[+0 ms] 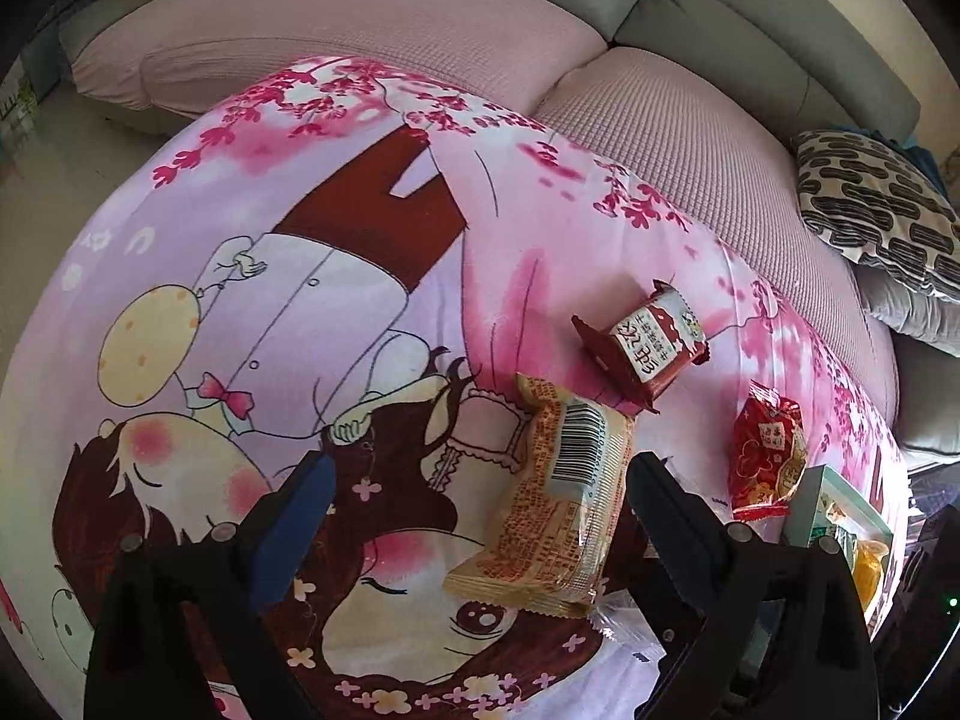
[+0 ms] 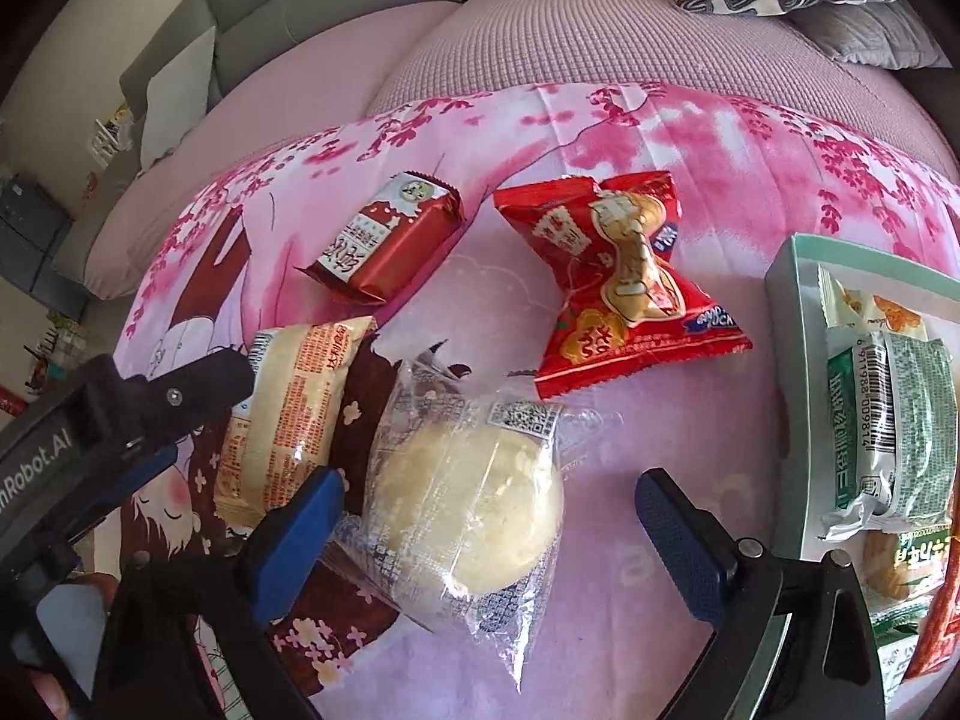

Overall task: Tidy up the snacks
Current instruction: 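Grasp the cream bread packet with the left tool while the right tool grasps the clear-wrapped bun, then carry the cream bread with the left tool and the bun with the right tool into the tray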

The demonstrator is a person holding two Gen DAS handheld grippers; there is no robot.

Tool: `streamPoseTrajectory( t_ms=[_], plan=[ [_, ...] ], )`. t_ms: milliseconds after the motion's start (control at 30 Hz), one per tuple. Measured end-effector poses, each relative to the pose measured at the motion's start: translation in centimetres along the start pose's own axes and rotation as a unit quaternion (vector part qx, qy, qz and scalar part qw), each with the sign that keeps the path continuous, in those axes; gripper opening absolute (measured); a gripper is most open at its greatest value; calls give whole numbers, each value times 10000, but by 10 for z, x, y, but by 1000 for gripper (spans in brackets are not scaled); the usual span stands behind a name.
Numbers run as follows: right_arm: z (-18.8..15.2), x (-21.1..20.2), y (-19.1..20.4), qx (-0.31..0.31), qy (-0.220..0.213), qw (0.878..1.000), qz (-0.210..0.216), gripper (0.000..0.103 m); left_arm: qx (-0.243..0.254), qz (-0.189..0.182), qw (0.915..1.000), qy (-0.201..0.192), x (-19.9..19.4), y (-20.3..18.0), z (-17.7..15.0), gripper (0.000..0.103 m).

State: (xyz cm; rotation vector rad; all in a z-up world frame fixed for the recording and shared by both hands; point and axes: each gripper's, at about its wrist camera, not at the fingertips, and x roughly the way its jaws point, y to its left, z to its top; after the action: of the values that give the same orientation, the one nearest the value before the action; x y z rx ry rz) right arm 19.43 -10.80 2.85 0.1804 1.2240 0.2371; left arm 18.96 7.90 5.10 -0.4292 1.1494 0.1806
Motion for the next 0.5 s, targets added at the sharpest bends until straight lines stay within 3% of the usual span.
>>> streamPoseTrajectory(
  t_ms=[100, 267, 333, 400, 500],
  plan=[
    [-2, -5, -7, 4, -59, 9999, -82, 92, 128, -65, 9998, 107, 8, -10, -2, 97],
    [-9, -13, -16, 52, -133, 9999, -11, 76, 273, -155, 9990, 320, 19, -22, -6, 72],
    [-11, -16, -20, 105, -188, 9998, 29, 73, 326, -190, 9985, 392, 24, -26, -8, 67],
    [-14, -21, -24, 167, -227, 9996, 91, 61, 373, -187, 9982, 437, 27, -28, -10, 61],
    [-16, -25, -27, 189, -250, 9994, 120, 59, 324, -196, 9984, 410, 28, -26, -12, 57]
  ],
)
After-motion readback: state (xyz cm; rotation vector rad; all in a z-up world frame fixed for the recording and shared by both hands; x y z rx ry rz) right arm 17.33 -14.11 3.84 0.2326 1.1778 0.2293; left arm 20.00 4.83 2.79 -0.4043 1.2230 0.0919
